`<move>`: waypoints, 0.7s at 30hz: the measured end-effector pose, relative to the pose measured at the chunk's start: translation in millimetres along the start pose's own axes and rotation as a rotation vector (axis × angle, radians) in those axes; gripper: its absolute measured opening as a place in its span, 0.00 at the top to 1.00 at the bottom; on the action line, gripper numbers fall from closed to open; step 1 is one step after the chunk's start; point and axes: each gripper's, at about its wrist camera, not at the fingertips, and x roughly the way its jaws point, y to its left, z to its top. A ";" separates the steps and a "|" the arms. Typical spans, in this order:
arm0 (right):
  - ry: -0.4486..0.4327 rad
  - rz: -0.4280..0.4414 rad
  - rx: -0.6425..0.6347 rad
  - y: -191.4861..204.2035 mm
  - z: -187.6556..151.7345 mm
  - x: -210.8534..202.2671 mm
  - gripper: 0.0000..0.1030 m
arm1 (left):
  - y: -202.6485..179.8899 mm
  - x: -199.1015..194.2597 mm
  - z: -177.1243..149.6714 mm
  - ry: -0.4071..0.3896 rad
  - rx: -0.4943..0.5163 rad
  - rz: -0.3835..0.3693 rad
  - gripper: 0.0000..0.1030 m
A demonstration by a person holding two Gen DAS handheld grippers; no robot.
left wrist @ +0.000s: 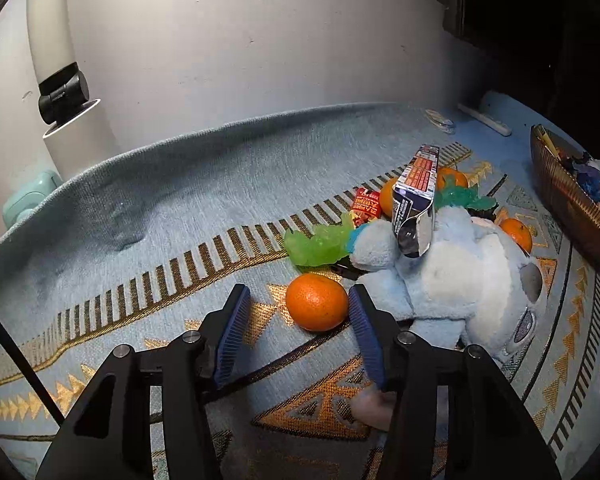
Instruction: Organize objects
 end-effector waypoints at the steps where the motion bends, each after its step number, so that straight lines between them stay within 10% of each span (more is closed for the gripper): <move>1: 0.009 -0.008 -0.007 0.8 -0.2 7.9 0.00 | 0.2 1.3 0.0 0.009 -0.003 -0.023 0.69; 6: 0.047 -0.067 -0.034 -1.0 -1.4 41.2 0.02 | 2.3 -8.7 -4.1 -0.009 -0.030 -0.028 0.73; 21: 0.119 -0.109 -0.014 -9.2 -14.7 101.2 0.54 | 36.7 -77.3 -53.1 -0.113 -0.282 0.045 0.73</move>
